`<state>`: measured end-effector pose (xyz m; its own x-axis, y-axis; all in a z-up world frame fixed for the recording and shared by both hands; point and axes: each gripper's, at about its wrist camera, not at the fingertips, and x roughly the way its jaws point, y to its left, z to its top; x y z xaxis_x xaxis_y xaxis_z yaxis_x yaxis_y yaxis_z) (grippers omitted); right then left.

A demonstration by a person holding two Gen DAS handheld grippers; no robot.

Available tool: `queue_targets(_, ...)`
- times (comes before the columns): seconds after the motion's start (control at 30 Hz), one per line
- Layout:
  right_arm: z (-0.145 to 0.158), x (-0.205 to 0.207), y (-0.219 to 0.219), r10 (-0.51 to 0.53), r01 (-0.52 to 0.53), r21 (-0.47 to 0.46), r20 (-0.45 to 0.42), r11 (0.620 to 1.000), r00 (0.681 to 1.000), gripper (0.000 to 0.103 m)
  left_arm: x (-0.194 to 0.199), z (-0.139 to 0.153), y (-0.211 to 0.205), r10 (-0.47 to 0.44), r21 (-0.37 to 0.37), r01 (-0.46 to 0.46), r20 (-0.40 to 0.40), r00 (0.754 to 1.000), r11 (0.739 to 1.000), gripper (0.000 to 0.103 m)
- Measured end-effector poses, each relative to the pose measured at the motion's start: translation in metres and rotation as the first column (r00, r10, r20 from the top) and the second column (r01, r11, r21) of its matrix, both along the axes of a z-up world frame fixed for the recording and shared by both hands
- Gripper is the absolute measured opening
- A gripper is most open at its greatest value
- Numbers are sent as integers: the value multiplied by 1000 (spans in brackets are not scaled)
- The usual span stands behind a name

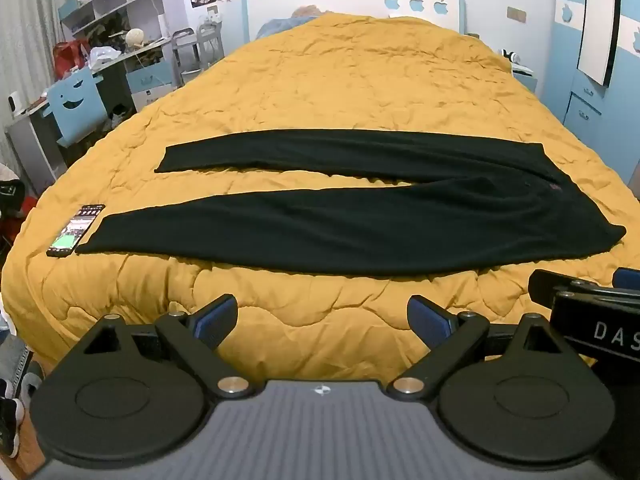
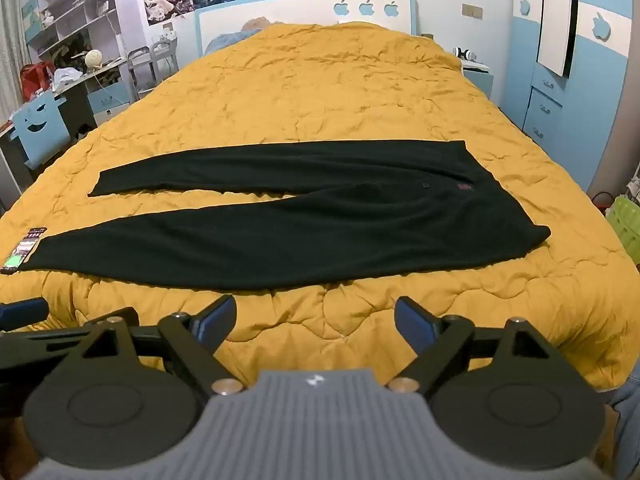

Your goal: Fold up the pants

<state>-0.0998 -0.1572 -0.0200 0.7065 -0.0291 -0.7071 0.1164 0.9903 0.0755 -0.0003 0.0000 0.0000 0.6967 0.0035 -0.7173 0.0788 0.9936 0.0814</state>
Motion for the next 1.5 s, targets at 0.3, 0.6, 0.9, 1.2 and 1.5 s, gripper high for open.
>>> queue_targets(0.3, -1, 1, 0, 0, 0, 14, 0, 1000, 1000, 82, 0, 0, -4, -2, 14, 2, 4, 1000, 1000, 103)
queue_targets(0.6, 0, 1, -1, -2, 2, 19, 2, 1000, 1000, 82, -1, 2, -3, -4, 17, 4, 8, 1000, 1000, 103)
queue_targets(0.9, 0, 1, -4, -3, 3, 21, 2, 1000, 1000, 82, -1, 5, -2, -3, 17, 3, 10, 1000, 1000, 103)
queue_targets(1.2, 0, 1, -4, -4, 4, 22, 2, 1000, 1000, 82, -1, 7, -2, -3, 18, 2, 12, 1000, 1000, 103)
queue_targets(1.5, -1, 1, -5, -4, 4, 23, 2, 1000, 1000, 82, -2, 6, -2, -3, 19, 3, 12, 1000, 1000, 103)
